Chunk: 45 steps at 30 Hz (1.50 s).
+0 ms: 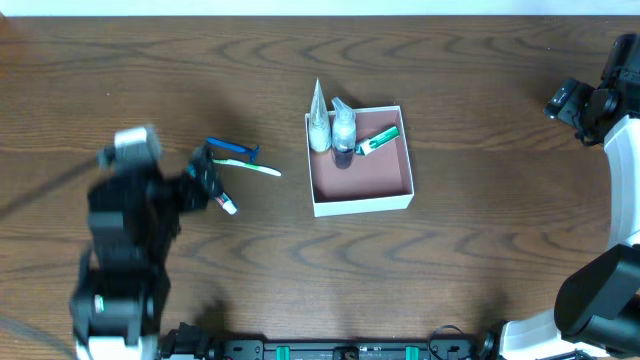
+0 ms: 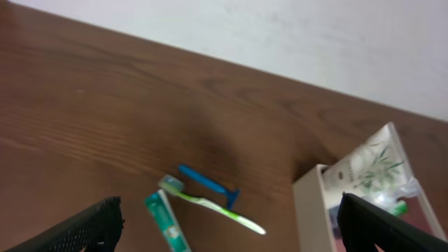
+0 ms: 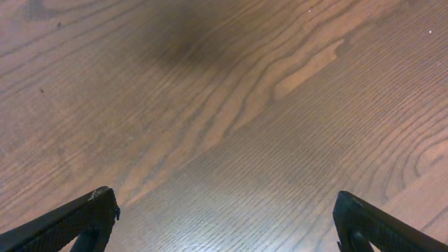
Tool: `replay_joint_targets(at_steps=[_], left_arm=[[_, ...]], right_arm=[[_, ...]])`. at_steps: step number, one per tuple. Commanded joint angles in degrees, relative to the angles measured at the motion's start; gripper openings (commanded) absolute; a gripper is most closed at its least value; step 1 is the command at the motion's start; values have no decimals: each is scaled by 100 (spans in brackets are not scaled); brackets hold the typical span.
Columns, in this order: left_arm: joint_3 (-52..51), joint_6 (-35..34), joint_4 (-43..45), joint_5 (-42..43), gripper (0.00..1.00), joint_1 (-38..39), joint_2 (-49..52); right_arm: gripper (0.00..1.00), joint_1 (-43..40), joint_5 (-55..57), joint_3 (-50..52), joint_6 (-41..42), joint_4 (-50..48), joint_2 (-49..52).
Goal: Pack container
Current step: 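Retract the right arm and move the left arm toward the toothbrush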
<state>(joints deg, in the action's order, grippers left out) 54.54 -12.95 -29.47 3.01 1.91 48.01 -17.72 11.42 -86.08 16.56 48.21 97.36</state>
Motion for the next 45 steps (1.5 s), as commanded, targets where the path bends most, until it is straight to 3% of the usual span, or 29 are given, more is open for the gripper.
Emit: replay_joint_targets(at_steps=[1, 9, 14, 17, 22, 29, 37, 43, 45], left_arm=[[597, 133, -181, 850, 98, -24, 780], [619, 131, -118, 1849, 98, -24, 1803], [619, 127, -136, 1773, 98, -24, 2048], [619, -444, -223, 1534, 98, -24, 2214], [619, -531, -247, 1515, 98, -24, 2662], [616, -2765, -1003, -466, 98, -24, 3467], [612, -3720, -898, -564, 98, -24, 4413], [612, -3884, -841, -560, 99, -24, 4948], [610, -3884, -820, -562, 95, -24, 5093]], right_arm=[[99, -17, 59, -37, 101, 4, -17], [99, -17, 59, -37, 101, 4, -17], [99, -17, 59, -37, 101, 4, -17], [99, -17, 59, -37, 101, 4, -17], [99, -17, 59, -37, 101, 4, -17], [99, -17, 59, -37, 101, 4, -17], [99, -17, 59, -37, 101, 4, -17], [99, -17, 59, -37, 101, 4, -17], [99, -17, 59, -39, 101, 2, -17]])
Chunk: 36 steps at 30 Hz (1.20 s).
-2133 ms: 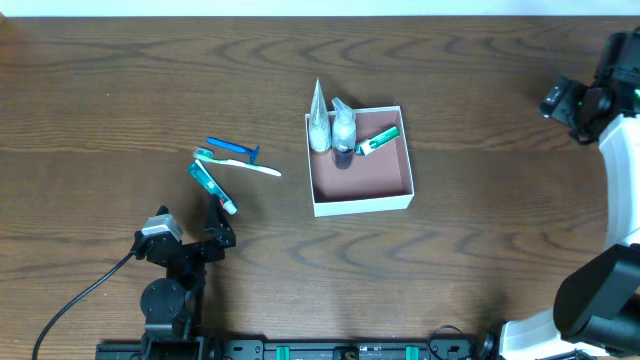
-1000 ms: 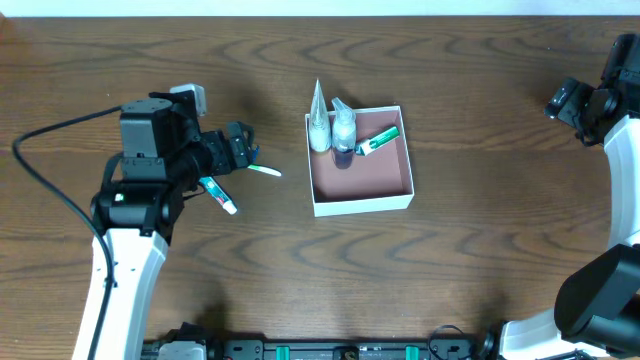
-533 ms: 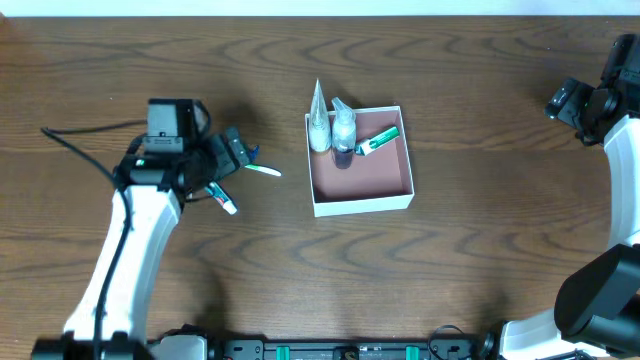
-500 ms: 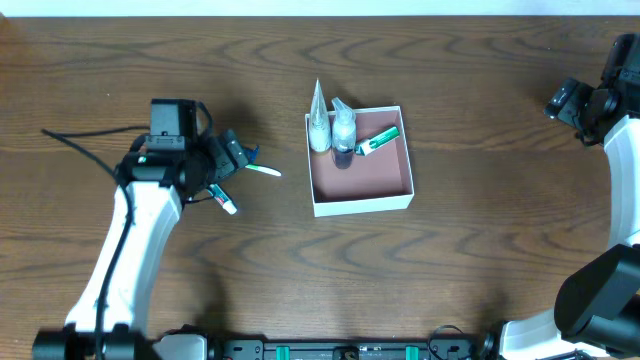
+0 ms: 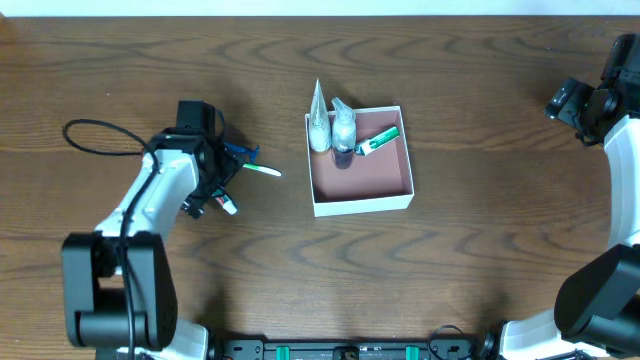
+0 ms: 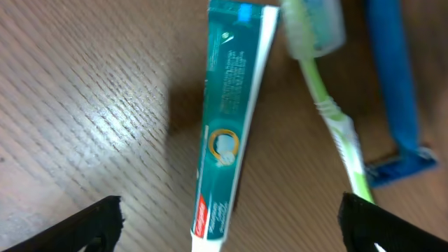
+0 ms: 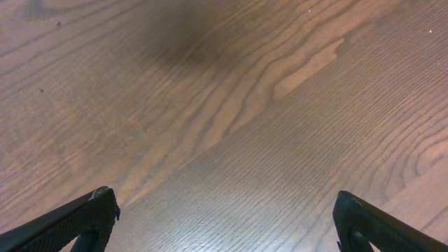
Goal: Pack container
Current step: 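Retract the right arm and move the left arm toward the toothbrush, then close the left gripper on the green Colgate toothpaste tube and lift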
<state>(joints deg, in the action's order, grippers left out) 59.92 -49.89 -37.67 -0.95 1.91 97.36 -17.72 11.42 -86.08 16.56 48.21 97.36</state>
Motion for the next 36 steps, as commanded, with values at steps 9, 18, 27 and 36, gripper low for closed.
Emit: replay_joint_targets(at_steps=[9, 18, 27, 36], left_arm=[[52, -188, 177, -166, 81, -24, 470], [24, -133, 282, -166, 72, -24, 551], [-72, -120, 284, -166, 71, -24, 551], [-87, -118, 284, -168, 71, -24, 551]], right_arm=[[99, -17, 59, -37, 101, 4, -17], [99, -17, 59, -37, 101, 4, -17], [99, -17, 59, -37, 101, 4, -17], [99, -17, 59, -37, 101, 4, -15]])
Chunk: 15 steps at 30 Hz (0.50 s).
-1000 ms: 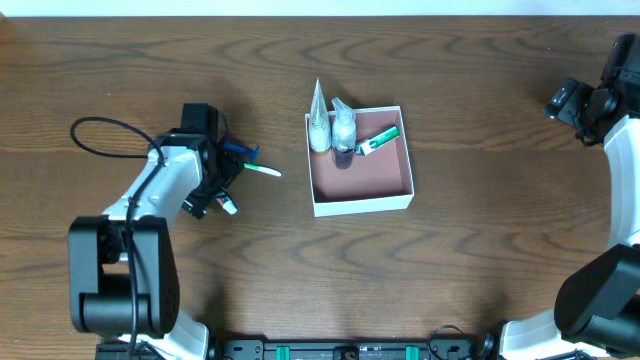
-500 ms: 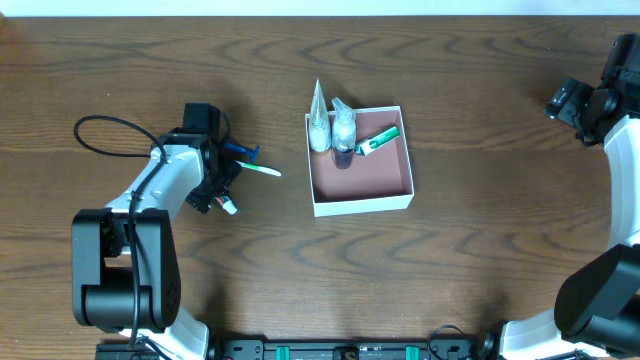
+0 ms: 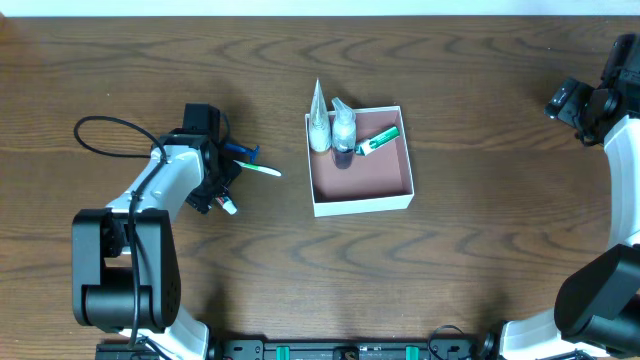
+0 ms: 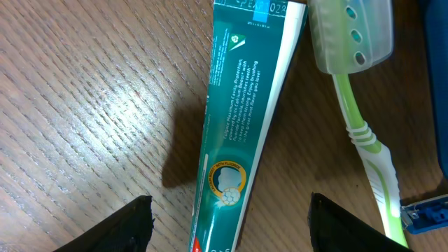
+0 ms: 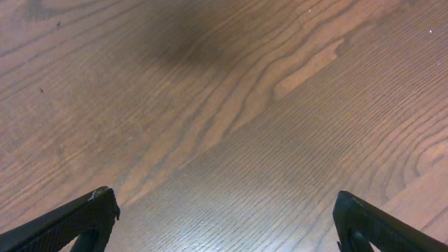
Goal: Pack container
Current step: 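Close the left gripper on the green Colgate toothpaste tube and lift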
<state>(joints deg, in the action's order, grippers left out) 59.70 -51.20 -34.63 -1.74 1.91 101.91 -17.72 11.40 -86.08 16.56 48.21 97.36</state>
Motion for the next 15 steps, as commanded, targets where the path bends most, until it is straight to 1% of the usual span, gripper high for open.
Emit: replay_joint_targets(at_steps=[1, 8, 9, 12, 15], left_arm=[[-74, 13, -17, -92, 71, -24, 96], [-229, 9, 114, -87, 71, -24, 96], [-251, 11, 144, -87, 69, -24, 96], [-343, 11, 291, -15, 59, -24, 96], [-400, 11, 369, 0, 56, -24, 96]], right_arm=[[99, -17, 61, -37, 101, 4, -17], [99, -17, 61, -37, 101, 4, -17], [99, -17, 61, -37, 101, 4, -17], [99, -17, 61, -37, 101, 4, -15], [99, -17, 61, -37, 101, 4, -15]])
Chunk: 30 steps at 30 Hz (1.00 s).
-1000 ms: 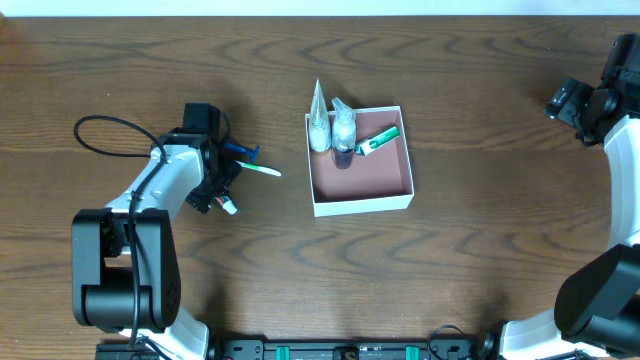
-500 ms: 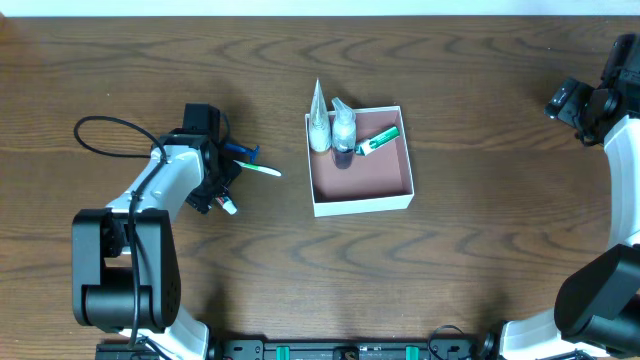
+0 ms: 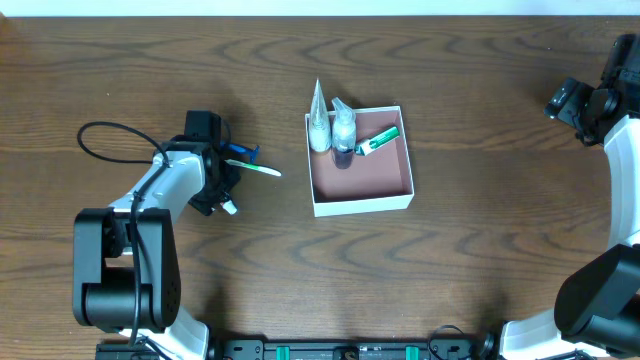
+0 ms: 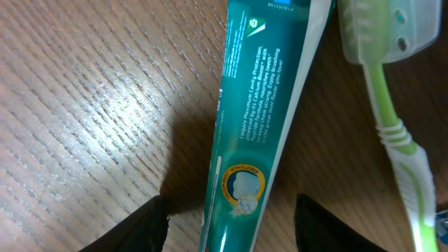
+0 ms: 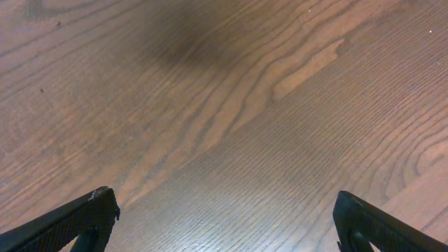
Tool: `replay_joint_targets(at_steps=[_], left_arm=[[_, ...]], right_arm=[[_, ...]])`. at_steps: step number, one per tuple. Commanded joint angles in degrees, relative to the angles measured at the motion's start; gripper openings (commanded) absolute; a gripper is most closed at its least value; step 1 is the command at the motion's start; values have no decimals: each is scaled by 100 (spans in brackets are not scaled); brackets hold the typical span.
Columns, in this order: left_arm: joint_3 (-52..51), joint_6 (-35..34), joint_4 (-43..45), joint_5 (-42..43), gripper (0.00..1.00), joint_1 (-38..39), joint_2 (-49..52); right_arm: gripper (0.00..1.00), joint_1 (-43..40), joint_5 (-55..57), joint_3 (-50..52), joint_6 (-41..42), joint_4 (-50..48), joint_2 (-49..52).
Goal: Pack container
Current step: 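Close the left gripper on the green Colgate toothpaste tube and lift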
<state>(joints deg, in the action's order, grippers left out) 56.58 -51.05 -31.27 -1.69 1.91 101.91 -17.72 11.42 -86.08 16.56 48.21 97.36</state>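
Note:
A teal toothpaste tube [image 4: 255,126] lies on the wood table, with a green toothbrush [image 4: 392,133] to its right. My left gripper [image 4: 231,227] is low over the tube's lower end, open, one finger on each side and a small gap to each. In the overhead view that gripper [image 3: 215,190] covers most of the tube [image 3: 228,206]. The white box [image 3: 362,205] stands mid-table. It holds a white pouch [image 3: 319,122], a small bottle [image 3: 343,128] and a green tube [image 3: 378,139]. My right gripper [image 5: 224,224] is open over bare wood.
A blue razor [image 3: 240,151] lies just beyond the toothbrush [image 3: 262,169]. The left arm's black cable [image 3: 100,135] loops over the table at the left. The right arm [image 3: 580,105] stands at the far right edge.
The left gripper's fingers stand closer together around the toothpaste tube, and the tube looks larger in the wrist view. The right arm has not moved.
At first my left gripper was raised to the left of the toothpaste, toothbrush and razor. Then it was low over the toothpaste with its fingers wide apart. After that it was closer, and now the fingers have narrowed around the tube. The right gripper stayed open and still.

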Motion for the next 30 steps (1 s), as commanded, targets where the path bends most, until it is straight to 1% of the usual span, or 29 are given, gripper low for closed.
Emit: replay_joint_targets(at_steps=[1, 4, 8, 9, 10, 17, 23, 28, 30], left_arm=[[-87, 0, 31, -7, 54, -24, 96], [-85, 17, 33, -7, 43, -24, 96], [-85, 17, 31, -7, 19, -24, 96], [-85, 17, 31, -7, 19, -24, 96], [-85, 17, 31, -7, 15, -24, 96], [-79, 129, 31, 42, 14, -24, 4], [120, 1056, 31, 634, 14, -24, -636], [160, 1834, 28, 1176, 14, -17, -1639], [160, 2006, 4, 1272, 14, -7, -2065]], right_arm=[[99, -17, 59, -39, 101, 4, -15], [99, -17, 59, -39, 101, 4, -17], [99, -17, 59, -37, 101, 4, -17], [99, -17, 59, -37, 101, 4, -15], [99, -17, 59, -37, 101, 4, -17], [99, -17, 59, -39, 101, 4, -15], [99, -17, 59, -37, 101, 4, -15], [99, -17, 59, -37, 101, 4, -17], [99, -17, 59, -37, 101, 4, -17]])
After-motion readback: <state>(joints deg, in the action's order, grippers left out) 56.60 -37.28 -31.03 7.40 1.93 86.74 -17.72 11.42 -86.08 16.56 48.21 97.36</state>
